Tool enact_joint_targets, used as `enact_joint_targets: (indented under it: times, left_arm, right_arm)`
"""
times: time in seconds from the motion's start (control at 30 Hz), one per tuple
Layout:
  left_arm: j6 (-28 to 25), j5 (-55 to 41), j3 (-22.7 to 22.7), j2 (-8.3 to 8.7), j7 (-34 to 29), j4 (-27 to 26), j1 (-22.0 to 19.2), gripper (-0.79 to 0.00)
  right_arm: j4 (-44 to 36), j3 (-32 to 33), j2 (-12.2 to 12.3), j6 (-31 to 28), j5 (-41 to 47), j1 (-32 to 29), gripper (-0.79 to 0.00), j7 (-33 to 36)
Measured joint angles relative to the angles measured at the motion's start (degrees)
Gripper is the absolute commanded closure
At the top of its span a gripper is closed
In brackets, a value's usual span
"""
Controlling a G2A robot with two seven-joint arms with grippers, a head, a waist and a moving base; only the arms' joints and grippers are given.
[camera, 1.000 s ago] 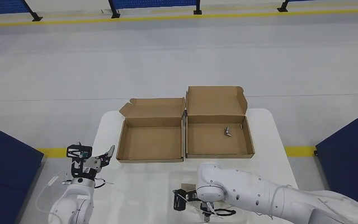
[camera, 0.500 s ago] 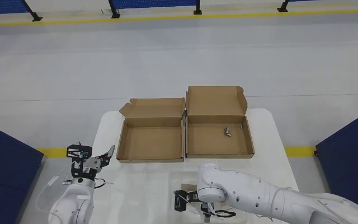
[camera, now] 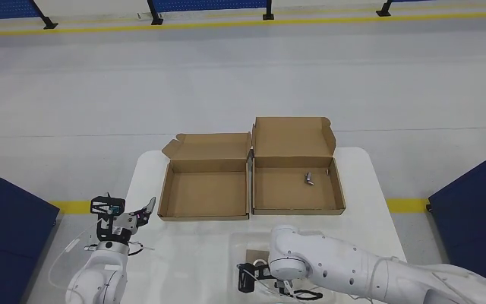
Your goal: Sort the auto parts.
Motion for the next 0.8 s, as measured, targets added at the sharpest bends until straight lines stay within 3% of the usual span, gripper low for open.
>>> enact_joint_targets:
  times: [0.3, 0.53, 0.8]
  left_arm:
    - [0.0, 0.0, 0.0, 0.0, 0.0, 0.0, 0.0, -0.785]
    - [0.0, 0.0, 0.0, 0.0, 0.0, 0.0, 0.0, -0.785]
    - [0.0, 0.0, 0.0, 0.0, 0.0, 0.0, 0.0, -0.785]
  right_arm:
    - [0.3, 0.3, 0.0, -0.6, -0.2, -0.6, -0.231, -0.6]
    - [0.9, 0.4, -0.3, -0.6, -0.5, -1.1, -0.102, -0.6]
    - [1.3, 0.7, -0.6, 0.0, -1.4, -1.7, -0.105, -0.2]
